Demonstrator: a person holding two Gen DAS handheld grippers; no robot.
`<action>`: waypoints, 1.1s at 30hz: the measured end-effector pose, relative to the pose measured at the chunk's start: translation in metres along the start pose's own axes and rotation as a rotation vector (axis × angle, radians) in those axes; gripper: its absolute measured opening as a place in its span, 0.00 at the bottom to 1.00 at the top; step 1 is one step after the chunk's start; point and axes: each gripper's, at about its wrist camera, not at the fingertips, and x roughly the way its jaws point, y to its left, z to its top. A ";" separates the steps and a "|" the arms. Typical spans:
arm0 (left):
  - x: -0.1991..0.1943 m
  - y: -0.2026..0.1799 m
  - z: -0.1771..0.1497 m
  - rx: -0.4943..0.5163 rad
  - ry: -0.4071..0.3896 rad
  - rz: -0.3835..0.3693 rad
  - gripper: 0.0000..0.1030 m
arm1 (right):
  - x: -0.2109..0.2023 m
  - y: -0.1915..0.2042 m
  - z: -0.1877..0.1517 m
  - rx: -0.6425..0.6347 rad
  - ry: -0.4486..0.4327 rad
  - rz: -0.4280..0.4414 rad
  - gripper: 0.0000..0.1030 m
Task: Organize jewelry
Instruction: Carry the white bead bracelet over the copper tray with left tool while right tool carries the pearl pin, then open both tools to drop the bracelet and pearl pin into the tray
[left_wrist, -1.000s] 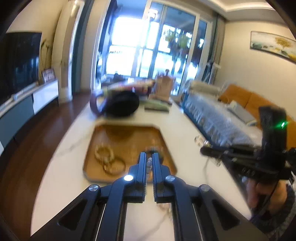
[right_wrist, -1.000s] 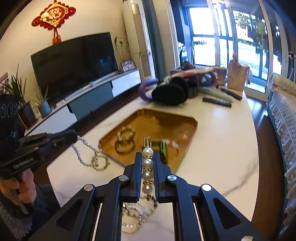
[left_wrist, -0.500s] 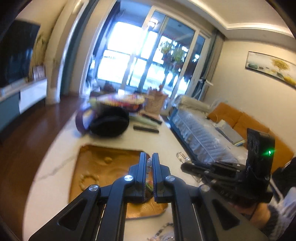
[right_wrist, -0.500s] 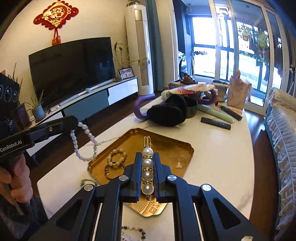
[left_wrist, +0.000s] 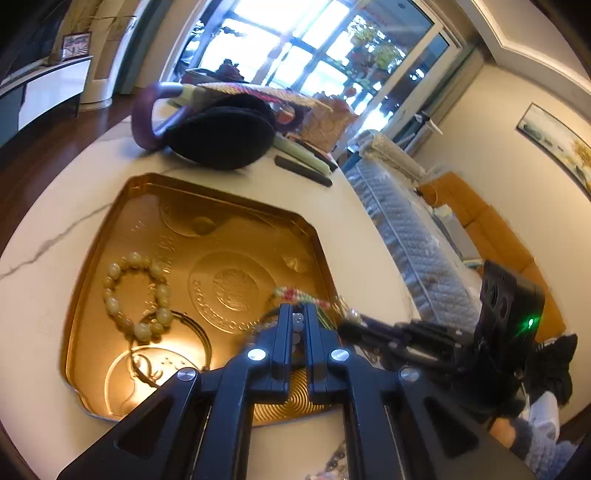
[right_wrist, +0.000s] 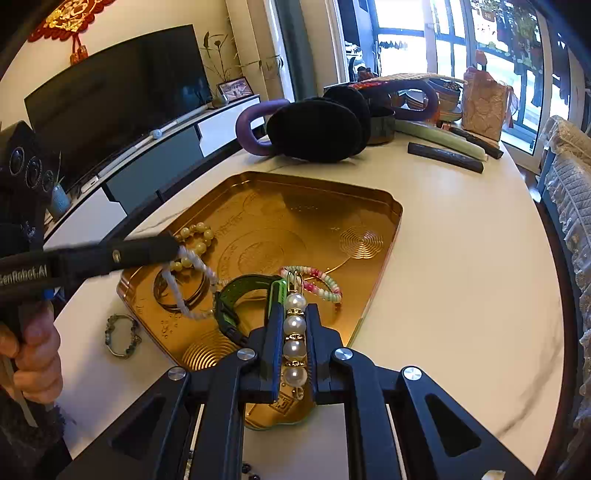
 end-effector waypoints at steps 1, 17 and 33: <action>0.003 -0.004 -0.003 0.025 0.010 0.023 0.06 | 0.000 -0.001 -0.001 0.004 0.000 -0.004 0.10; -0.027 -0.010 -0.039 0.129 -0.012 0.223 0.73 | -0.015 -0.014 -0.007 0.091 -0.038 0.008 0.69; -0.090 0.042 -0.089 0.061 0.010 0.362 0.82 | -0.093 -0.019 -0.047 0.243 -0.101 0.063 0.89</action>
